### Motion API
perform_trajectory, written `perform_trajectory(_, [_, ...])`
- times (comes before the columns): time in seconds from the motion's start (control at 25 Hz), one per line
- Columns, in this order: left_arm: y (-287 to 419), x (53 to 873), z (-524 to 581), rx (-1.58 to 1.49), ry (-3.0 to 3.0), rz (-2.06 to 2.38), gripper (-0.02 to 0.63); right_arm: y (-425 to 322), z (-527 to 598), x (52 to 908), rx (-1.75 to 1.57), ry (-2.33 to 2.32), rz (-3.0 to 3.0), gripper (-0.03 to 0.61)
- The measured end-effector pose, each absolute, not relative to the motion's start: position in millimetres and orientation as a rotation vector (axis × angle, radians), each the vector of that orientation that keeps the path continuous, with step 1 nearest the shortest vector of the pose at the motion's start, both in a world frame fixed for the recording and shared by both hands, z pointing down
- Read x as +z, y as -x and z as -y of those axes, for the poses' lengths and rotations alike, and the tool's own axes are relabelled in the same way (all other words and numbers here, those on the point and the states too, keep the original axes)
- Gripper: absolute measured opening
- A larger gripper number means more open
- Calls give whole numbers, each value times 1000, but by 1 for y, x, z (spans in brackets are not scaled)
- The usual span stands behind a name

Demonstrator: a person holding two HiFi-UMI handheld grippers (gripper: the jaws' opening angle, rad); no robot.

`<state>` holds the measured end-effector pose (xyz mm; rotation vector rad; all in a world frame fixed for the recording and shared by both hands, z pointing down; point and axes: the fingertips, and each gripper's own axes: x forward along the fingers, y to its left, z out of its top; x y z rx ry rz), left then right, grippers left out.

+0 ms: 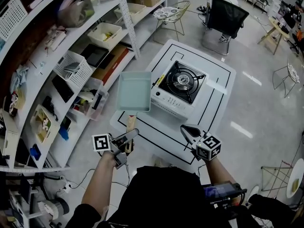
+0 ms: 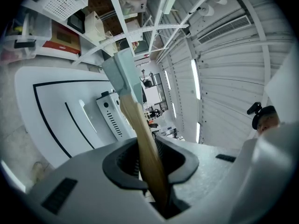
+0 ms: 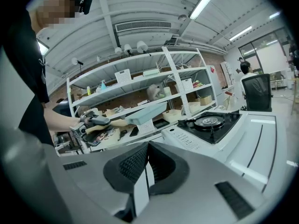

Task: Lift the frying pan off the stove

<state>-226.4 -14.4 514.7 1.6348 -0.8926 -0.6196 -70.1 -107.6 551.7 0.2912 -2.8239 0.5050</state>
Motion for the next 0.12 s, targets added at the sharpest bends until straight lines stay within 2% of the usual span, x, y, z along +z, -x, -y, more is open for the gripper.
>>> perform_trajectory(0.12, [228, 514, 13, -618, -1630, 893, 81, 70, 107, 551, 506, -296, 2825, 25])
